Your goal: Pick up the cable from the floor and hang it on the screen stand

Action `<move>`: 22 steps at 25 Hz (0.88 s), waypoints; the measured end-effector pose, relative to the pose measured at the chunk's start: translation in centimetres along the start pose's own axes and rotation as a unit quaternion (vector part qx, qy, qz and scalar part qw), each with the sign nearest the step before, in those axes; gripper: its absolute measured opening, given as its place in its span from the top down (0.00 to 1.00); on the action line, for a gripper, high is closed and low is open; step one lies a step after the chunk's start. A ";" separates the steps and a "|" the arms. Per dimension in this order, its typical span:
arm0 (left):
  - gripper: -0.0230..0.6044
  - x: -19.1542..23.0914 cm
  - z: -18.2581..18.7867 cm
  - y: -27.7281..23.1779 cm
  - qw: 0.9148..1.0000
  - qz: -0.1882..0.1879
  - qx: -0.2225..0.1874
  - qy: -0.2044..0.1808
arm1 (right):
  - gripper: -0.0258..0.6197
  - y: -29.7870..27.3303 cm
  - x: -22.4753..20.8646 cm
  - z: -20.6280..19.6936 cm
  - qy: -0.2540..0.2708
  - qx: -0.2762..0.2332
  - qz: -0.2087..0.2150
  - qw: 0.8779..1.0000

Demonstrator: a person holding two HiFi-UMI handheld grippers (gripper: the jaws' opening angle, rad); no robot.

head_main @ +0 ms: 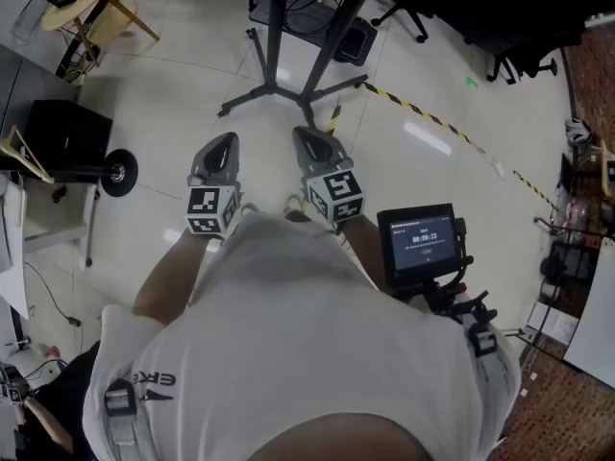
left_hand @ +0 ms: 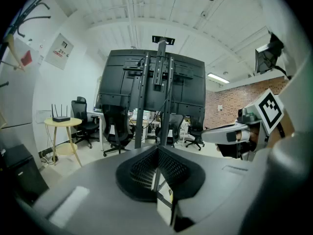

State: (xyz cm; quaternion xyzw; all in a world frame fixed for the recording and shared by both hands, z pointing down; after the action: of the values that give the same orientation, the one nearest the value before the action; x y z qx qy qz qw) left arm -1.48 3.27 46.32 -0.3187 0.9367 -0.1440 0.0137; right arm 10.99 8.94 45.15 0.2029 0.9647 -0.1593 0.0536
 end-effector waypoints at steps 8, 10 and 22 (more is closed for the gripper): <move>0.96 0.3 -0.3 -0.3 1.000 -0.005 0.013 -0.007 | 0.94 -0.3 -0.1 0.2 -0.006 0.000 -0.004 1.000; 0.96 0.3 -0.1 -0.5 1.000 -0.007 0.007 -0.008 | 0.94 -0.3 -0.2 0.2 -0.006 -0.001 -0.006 1.000; 0.96 -0.1 0.3 -1.0 1.000 -0.011 0.004 -0.007 | 0.94 0.1 -0.8 0.4 -0.017 -0.001 -0.018 1.000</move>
State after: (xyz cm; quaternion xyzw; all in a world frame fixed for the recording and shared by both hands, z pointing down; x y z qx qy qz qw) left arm -0.72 2.48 46.28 -0.3302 0.9323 -0.1459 0.0199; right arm 11.74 8.61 44.90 0.1823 0.9674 -0.1627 0.0671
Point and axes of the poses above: the fingertips, and each gripper's own axes: y backward along the fingers, x to its left, z out of its top, the point moved 1 cm from there along y, backward along the fingers, and after that the axes turned 13 degrees about z, right-handed, at the moved point
